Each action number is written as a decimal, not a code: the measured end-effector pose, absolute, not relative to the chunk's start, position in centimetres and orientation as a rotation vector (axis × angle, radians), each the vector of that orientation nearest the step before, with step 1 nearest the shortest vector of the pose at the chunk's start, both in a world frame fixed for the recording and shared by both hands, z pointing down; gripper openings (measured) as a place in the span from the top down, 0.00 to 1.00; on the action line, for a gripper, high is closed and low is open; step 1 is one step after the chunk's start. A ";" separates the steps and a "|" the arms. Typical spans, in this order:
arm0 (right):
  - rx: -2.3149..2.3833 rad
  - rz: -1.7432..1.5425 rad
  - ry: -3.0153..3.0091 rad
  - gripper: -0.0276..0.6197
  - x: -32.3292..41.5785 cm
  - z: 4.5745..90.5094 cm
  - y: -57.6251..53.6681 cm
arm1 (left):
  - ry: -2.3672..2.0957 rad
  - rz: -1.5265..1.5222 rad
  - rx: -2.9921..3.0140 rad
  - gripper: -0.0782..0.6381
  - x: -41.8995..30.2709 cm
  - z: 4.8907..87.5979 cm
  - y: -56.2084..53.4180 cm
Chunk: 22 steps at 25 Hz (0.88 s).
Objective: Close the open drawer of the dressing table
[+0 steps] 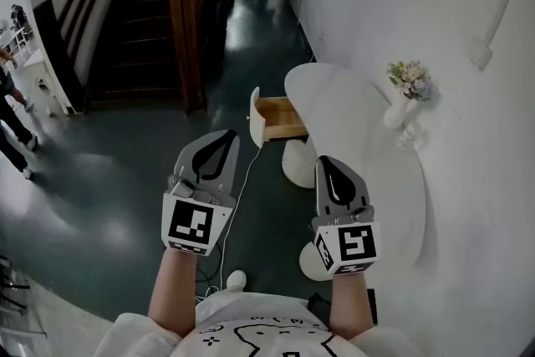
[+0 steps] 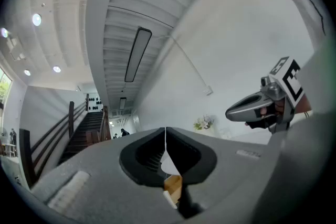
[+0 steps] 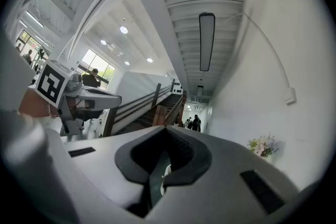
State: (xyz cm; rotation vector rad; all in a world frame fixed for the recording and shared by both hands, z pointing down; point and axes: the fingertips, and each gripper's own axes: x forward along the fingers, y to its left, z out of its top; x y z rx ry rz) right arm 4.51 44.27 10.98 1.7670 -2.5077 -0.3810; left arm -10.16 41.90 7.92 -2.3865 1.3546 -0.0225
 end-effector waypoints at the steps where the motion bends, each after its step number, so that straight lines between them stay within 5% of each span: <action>1: 1.769 -0.380 -2.506 0.96 4.3 11.1 43.7 | 1.354 -0.016 -2.388 0.87 -10.4 7.9 41.2; 22: 1.875 -0.321 -2.386 0.96 -0.1 13.3 30.2 | 1.339 0.015 -2.483 0.87 -17.5 10.8 26.3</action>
